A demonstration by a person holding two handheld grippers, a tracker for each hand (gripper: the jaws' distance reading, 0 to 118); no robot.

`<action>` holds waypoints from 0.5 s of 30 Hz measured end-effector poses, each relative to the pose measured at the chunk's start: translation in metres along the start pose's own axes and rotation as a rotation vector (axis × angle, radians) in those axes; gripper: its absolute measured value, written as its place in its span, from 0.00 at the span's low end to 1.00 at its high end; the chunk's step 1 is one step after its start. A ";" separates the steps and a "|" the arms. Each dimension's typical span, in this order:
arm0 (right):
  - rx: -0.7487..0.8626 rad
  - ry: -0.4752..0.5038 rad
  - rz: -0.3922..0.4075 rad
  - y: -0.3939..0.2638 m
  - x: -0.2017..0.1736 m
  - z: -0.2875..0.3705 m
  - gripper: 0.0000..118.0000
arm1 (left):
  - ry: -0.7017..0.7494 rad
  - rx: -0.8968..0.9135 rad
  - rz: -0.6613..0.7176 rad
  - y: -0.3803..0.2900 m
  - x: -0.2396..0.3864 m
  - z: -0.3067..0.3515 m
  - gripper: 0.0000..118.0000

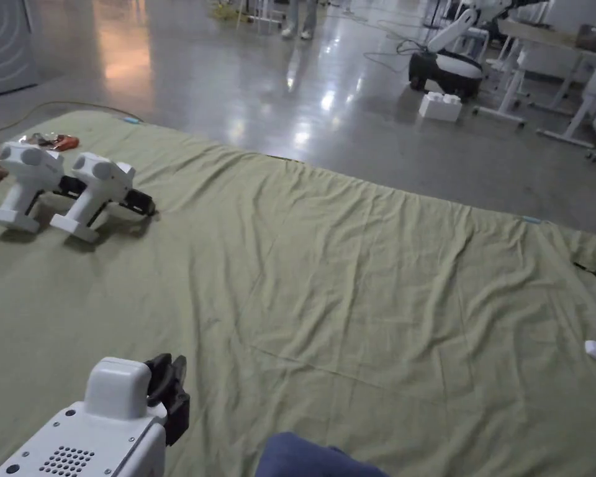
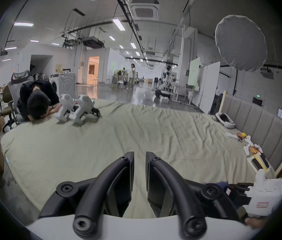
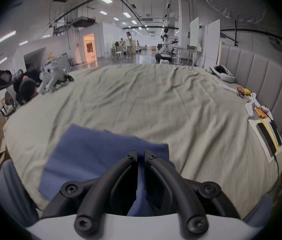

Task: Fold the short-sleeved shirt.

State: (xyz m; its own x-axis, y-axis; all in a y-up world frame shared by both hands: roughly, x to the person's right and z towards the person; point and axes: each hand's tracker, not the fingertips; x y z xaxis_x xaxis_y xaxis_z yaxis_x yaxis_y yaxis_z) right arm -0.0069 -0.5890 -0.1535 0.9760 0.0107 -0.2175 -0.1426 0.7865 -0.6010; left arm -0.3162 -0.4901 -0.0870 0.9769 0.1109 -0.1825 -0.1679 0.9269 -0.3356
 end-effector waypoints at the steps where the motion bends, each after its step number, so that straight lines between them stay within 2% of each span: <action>1: 0.000 -0.009 -0.005 -0.004 0.002 -0.004 0.08 | -0.011 -0.023 0.004 -0.005 -0.001 0.000 0.16; 4: -0.014 -0.011 -0.001 -0.012 0.005 -0.013 0.08 | -0.079 -0.099 0.047 -0.017 -0.002 -0.003 0.21; 5: -0.012 -0.010 0.012 -0.013 0.005 -0.015 0.08 | -0.111 -0.131 0.066 -0.021 -0.003 -0.005 0.28; 6: -0.006 -0.008 0.018 -0.014 0.006 -0.015 0.08 | -0.140 -0.163 0.086 -0.025 -0.004 -0.007 0.44; 7: -0.006 -0.005 0.018 -0.013 0.007 -0.015 0.08 | -0.180 -0.204 0.114 -0.029 -0.004 -0.011 0.55; 12: -0.016 0.025 0.001 -0.012 0.015 -0.016 0.08 | -0.387 -0.440 0.270 -0.048 -0.009 -0.045 0.65; 15: -0.019 0.040 0.005 -0.011 0.016 -0.016 0.08 | -0.500 -0.582 0.452 -0.067 -0.019 -0.078 0.70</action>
State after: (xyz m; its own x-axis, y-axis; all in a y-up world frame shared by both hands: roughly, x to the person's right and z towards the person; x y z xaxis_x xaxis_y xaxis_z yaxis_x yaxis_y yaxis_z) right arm 0.0079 -0.6076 -0.1622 0.9680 -0.0104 -0.2507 -0.1508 0.7747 -0.6141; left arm -0.3334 -0.5819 -0.1328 0.7216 0.6915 -0.0326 -0.4591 0.4428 -0.7701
